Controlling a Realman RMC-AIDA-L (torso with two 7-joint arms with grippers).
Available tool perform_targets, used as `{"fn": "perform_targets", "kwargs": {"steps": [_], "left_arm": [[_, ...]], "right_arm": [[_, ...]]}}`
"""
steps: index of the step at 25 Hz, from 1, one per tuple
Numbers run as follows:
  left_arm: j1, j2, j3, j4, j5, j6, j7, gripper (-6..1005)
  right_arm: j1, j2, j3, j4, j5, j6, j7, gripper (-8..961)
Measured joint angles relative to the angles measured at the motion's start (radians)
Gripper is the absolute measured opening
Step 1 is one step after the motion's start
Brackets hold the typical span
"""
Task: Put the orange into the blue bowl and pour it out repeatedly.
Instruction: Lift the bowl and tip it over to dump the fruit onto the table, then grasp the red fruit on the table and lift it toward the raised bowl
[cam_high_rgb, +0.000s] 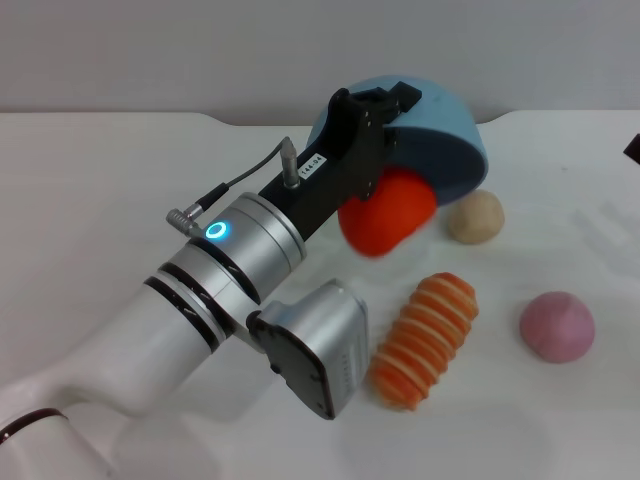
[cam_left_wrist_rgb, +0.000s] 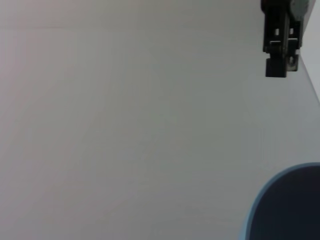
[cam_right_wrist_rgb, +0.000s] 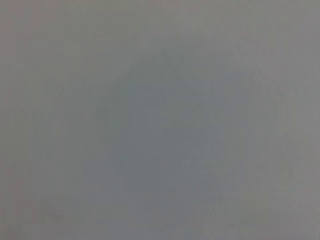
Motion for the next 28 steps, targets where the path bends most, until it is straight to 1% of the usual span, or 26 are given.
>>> {"fn": "perform_targets", "kwargs": {"steps": [5,7,8,10,11,12,14,16,17,19,21,23,25,27,28], "left_arm": [[0.000,0.000,0.003,-0.001,-0.020,-0.004,-0.005,-1],[-0.006,0.000,0.004,0.013,-0.099,0.008,-0.012,-1],[-0.012,0.000,0.003,0.034,-0.169,0.034,-0.012,-1],[-0.017,0.002,-0.024,0.105,-0.302,0.131,-0.006,-1],[-0.018,0.003,-0.059,0.159,-0.374,0.219,-0.005,-1],[-0.019,0.003,-0.110,0.218,-0.446,0.326,-0.009,-1],[-0.031,0.005,-0.217,0.298,-0.575,0.522,-0.044,-1],[-0.052,0.008,-0.305,0.324,-0.647,0.659,-0.102,0],[-0.072,0.009,-0.368,0.331,-0.675,0.748,-0.158,0],[-0.119,0.010,-0.466,0.318,-0.683,0.901,-0.286,0],[-0.193,0.014,-0.582,0.267,-0.668,1.068,-0.441,0],[-0.277,0.017,-0.706,0.205,-0.621,1.242,-0.576,0],[-0.341,0.018,-0.795,0.165,-0.543,1.391,-0.680,0],[-0.374,0.018,-0.832,0.156,-0.476,1.476,-0.747,-1],[-0.382,0.018,-0.837,0.159,-0.442,1.506,-0.778,-1]], "right_arm": [[0.000,-0.001,0.000,0.013,-0.009,0.002,0.000,616],[0.001,-0.001,0.001,0.013,-0.012,0.003,0.000,617],[0.002,-0.001,0.001,0.013,-0.012,0.002,0.000,618],[0.004,-0.002,0.005,0.013,-0.012,0.003,0.000,618],[0.006,-0.002,0.008,0.013,-0.012,0.008,0.000,617],[0.007,-0.001,0.012,0.013,-0.011,0.015,0.000,617],[0.010,-0.001,0.017,0.011,-0.009,0.027,0.004,616],[0.016,-0.003,0.013,0.005,-0.016,0.030,0.006,616],[0.020,-0.004,0.010,0.001,-0.025,0.028,0.006,616],[0.034,-0.006,-0.002,-0.020,-0.070,0.021,0.006,616],[0.049,-0.006,-0.016,-0.046,-0.129,0.018,0.006,616],[0.069,-0.004,-0.025,-0.069,-0.195,0.019,0.007,617],[0.093,-0.002,-0.040,-0.086,-0.259,0.019,0.008,617],[0.114,-0.001,-0.062,-0.095,-0.304,0.018,0.008,617],[0.125,-0.001,-0.077,-0.097,-0.324,0.018,0.009,617]]}}
